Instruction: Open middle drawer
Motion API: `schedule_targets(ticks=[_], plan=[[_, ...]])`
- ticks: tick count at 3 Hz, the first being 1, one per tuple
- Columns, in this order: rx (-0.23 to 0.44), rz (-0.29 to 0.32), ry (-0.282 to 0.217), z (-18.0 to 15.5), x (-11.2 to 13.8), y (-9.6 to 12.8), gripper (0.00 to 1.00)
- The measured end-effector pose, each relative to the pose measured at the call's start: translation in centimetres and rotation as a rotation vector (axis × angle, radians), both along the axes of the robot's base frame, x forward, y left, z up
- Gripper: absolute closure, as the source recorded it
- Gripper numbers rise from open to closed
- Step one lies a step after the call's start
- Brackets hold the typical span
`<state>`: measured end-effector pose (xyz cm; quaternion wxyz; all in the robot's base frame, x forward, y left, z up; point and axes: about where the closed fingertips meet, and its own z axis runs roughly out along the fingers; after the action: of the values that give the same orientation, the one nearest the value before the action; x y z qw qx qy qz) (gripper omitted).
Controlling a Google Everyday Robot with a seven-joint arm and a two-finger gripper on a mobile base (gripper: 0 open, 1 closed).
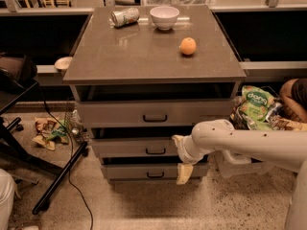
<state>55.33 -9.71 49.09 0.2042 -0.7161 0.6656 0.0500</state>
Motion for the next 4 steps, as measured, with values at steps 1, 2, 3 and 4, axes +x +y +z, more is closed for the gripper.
schedule_targets(ticks=[1, 2, 3, 4], plan=[[-0.009, -0.002, 0.000, -1.8, 1.7, -0.3, 0.00], [-0.006, -0.010, -0.003, -3.7, 3.9, -0.7, 0.00], [-0.010, -0.029, -0.021, -4.9, 6.0, -1.0, 0.00], [-0.025, -0.051, -0.018, -6.2, 7.8, -1.1, 0.00]])
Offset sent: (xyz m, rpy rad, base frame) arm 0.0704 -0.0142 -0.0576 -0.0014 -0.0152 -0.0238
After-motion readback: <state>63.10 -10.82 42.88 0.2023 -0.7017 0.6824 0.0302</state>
